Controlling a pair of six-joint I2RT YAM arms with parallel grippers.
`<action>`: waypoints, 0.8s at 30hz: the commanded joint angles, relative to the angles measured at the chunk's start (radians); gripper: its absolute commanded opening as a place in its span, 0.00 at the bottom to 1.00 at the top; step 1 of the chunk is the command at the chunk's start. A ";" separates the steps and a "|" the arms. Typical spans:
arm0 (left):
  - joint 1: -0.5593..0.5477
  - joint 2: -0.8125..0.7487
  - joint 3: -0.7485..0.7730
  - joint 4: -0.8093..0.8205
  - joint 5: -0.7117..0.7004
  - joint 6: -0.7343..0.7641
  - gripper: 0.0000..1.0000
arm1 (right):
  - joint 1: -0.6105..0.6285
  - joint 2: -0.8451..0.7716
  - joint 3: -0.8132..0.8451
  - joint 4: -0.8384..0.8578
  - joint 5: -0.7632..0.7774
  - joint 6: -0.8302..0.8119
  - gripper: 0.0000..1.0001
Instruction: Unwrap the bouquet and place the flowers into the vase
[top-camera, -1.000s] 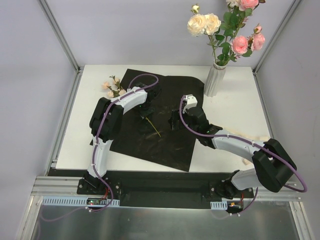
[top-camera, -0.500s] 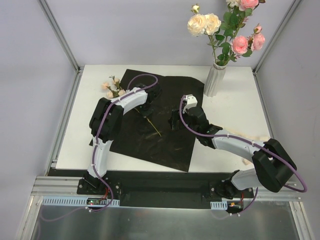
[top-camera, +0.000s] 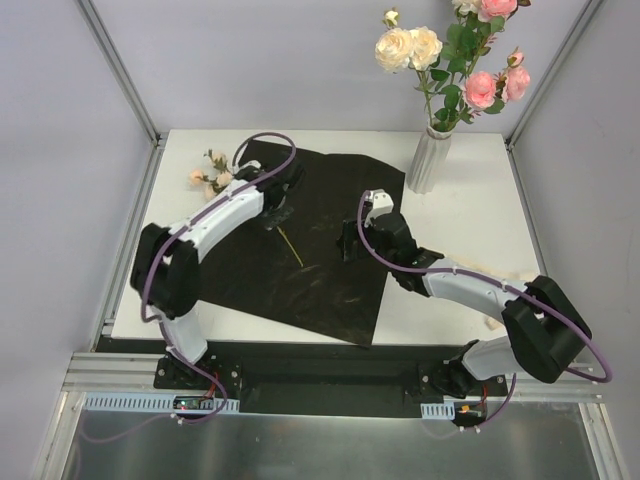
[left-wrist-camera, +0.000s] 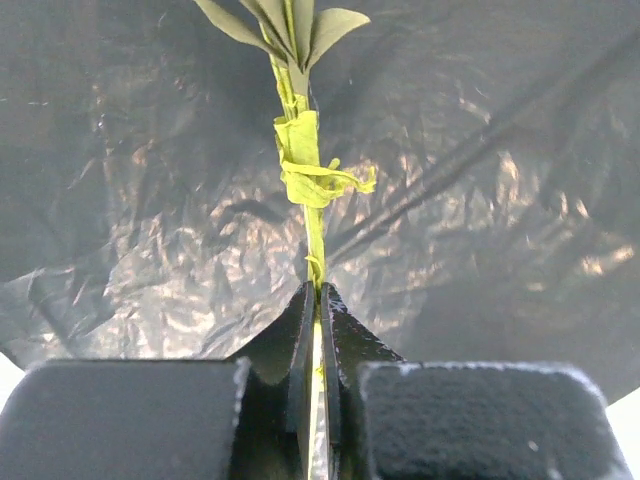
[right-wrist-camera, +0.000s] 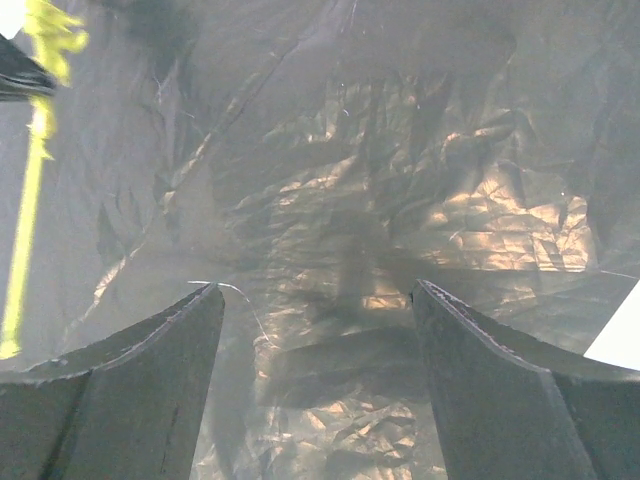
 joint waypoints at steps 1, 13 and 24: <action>0.000 -0.183 -0.114 0.080 0.045 0.167 0.00 | -0.006 0.025 0.071 -0.046 -0.013 0.012 0.78; 0.000 -0.512 -0.450 0.380 0.290 0.513 0.00 | -0.115 0.351 0.556 -0.419 -0.728 0.282 0.83; 0.000 -0.657 -0.613 0.475 0.569 0.604 0.00 | -0.086 0.552 0.673 -0.088 -0.855 0.709 0.88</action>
